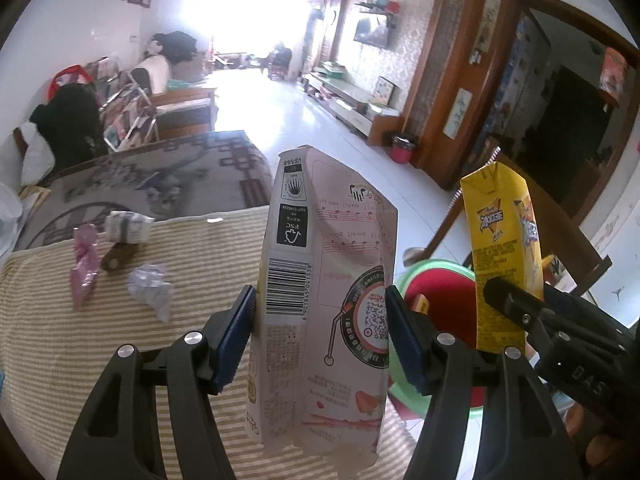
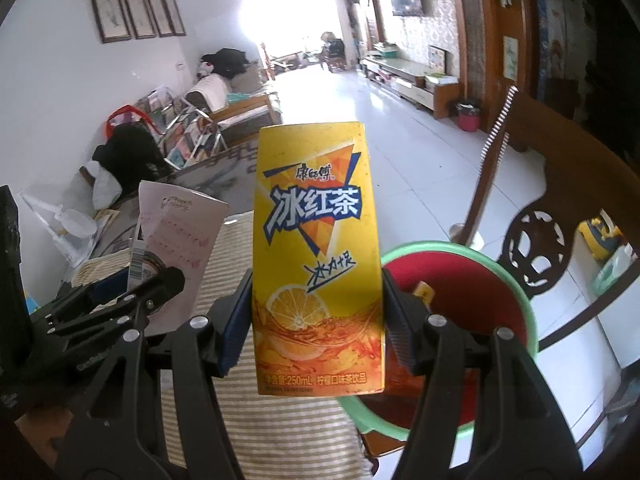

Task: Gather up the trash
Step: 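Carry both cartons over the red bucket and open both grippers to drop them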

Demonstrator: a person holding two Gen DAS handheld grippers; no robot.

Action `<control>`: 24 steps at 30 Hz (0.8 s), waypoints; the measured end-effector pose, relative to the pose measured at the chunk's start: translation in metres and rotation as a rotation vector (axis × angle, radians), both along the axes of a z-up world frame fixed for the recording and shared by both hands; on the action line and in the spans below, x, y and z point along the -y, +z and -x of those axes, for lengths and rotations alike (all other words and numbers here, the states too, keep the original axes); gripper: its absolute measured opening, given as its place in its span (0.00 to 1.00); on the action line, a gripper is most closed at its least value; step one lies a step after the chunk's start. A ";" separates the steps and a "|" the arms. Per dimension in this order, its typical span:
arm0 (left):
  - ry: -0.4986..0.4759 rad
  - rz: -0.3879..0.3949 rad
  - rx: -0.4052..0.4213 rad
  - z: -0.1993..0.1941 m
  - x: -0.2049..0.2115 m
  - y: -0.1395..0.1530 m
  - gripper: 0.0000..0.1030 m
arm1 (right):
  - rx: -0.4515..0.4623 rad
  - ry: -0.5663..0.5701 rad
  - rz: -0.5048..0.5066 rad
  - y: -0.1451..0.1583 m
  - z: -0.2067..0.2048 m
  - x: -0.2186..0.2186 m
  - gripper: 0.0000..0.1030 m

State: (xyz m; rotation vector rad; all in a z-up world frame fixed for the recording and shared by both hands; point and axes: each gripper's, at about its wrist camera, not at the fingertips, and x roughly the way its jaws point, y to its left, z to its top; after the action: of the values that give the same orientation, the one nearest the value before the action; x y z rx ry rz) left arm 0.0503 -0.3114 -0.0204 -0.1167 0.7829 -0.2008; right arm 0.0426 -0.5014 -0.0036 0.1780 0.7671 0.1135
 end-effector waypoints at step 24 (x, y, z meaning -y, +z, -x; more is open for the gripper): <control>-0.267 0.017 -0.200 -0.050 0.119 -0.060 0.60 | -0.159 -0.214 -0.054 -0.054 -0.005 0.115 0.56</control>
State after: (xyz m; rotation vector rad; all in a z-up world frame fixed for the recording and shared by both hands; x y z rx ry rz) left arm 0.1000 -0.4299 -0.0800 -0.0481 0.9961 -0.4538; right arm 0.0477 -0.6162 -0.0578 0.3226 0.8992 -0.0840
